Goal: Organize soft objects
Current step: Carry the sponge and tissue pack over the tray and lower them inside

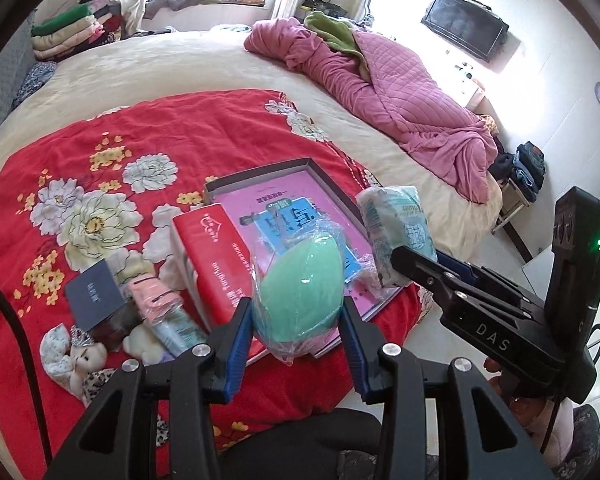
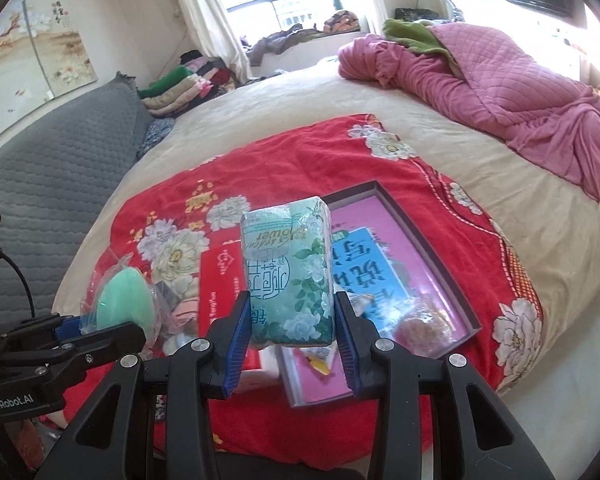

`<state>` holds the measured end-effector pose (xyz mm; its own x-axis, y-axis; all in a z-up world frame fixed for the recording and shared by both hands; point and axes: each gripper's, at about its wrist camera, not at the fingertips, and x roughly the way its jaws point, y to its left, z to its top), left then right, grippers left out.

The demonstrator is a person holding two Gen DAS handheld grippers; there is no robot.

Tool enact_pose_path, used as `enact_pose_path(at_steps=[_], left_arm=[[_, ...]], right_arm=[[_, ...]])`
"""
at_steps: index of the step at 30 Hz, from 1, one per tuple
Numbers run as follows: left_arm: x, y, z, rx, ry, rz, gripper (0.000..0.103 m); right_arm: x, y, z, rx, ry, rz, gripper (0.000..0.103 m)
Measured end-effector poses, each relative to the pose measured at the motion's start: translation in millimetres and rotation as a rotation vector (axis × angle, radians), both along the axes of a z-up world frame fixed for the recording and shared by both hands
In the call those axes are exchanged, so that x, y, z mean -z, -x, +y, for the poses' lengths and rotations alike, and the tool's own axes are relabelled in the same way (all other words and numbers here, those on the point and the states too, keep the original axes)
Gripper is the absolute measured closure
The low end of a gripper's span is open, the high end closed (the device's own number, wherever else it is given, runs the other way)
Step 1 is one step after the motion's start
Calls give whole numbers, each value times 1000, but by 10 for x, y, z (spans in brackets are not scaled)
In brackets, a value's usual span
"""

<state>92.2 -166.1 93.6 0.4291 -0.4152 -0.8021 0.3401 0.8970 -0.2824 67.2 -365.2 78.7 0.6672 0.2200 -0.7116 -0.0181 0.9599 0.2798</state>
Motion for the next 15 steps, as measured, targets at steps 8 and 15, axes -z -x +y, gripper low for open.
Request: enact_pose_path(at_steps=[8, 15], left_arm=[[48, -134, -175, 26, -20, 6, 61], [143, -301, -390, 53, -43, 15, 61]], right_arm=[[61, 7, -243, 52, -4, 15, 62], [184, -8, -410, 84, 3, 41, 62]])
